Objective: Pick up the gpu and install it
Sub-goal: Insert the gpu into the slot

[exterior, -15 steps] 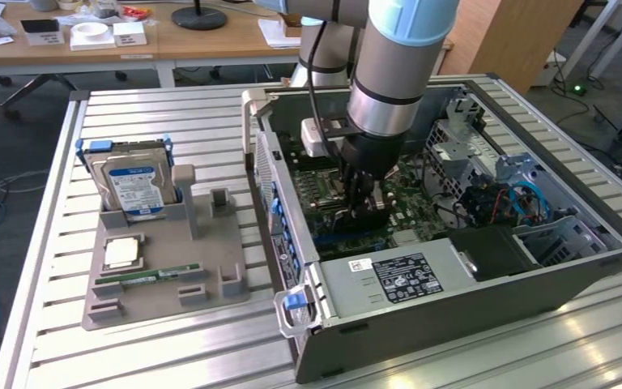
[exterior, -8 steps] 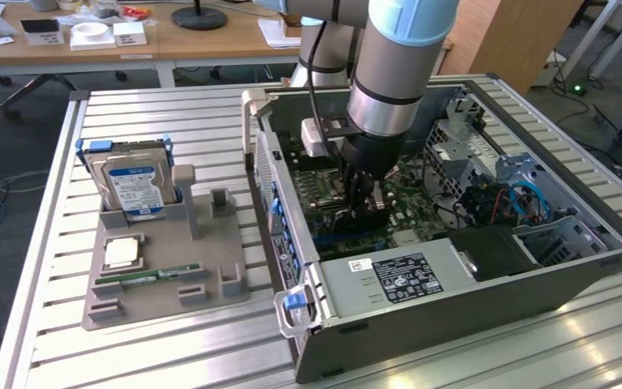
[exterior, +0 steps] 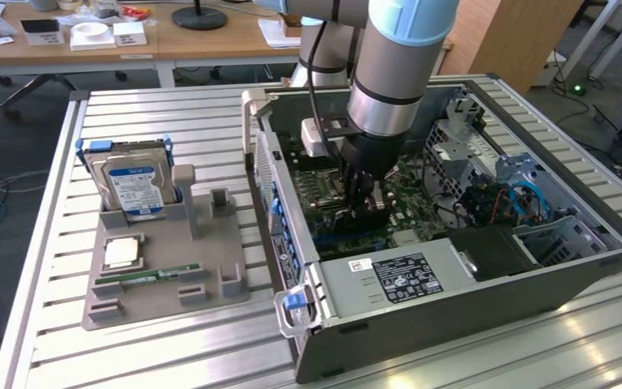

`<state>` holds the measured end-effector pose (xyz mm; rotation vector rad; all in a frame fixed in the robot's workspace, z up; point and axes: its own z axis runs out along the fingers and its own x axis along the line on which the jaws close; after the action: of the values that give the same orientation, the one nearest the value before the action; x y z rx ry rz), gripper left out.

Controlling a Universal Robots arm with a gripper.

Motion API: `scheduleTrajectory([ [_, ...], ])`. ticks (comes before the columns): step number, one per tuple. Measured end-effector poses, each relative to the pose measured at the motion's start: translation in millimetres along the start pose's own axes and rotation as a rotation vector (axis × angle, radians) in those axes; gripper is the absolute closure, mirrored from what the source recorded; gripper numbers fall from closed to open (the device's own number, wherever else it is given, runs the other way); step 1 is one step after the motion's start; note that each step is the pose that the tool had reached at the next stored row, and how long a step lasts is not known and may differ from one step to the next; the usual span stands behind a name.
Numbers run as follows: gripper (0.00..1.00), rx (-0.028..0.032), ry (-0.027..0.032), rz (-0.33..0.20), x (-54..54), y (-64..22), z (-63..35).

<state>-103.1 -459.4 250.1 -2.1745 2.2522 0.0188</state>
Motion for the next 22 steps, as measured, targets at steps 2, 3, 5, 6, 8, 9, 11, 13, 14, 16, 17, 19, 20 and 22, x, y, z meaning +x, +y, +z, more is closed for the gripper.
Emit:
scheduleTrajectory([
  [2, 0.74, 0.0001, -0.0014, 0.000, -0.1, 0.1, 0.5],
  [3, 0.73, 0.0005, -0.0012, 0.000, -0.1, 0.0, 0.5],
  [5, 0.67, 0.0001, -0.0003, 0.000, -0.1, 0.0, 0.1],
  [6, 0.61, 0.0000, -0.0001, 0.000, 0.0, 0.1, 0.0],
  [8, 0.55, 0.0000, -0.0001, 0.000, 0.0, 0.0, 0.0],
  [9, 0.55, 0.0000, -0.0001, 0.000, 0.0, 0.0, 0.0],
  [11, 0.55, -0.0001, 0.0002, 0.000, 0.0, 0.0, -0.5],
  [13, 0.55, 0.0000, 0.0000, 0.000, 0.0, 0.0, -1.5],
  [14, 0.55, 0.0000, -0.0001, 0.000, 0.0, 0.0, -2.1],
  [16, 0.55, -0.0001, 0.0000, 0.000, -0.1, 0.0, -3.3],
  [17, 0.55, 0.0000, 0.0000, 0.000, -0.1, 0.0, -4.0],
  [19, 0.55, 0.0000, 0.0000, 0.000, -0.1, 0.0, -5.6],
  [20, 0.55, -0.0001, 0.0000, 0.000, -0.1, 0.0, -6.3],
  [22, 0.55, 0.0001, -0.0002, 0.000, -0.1, 0.0, -6.4],
])
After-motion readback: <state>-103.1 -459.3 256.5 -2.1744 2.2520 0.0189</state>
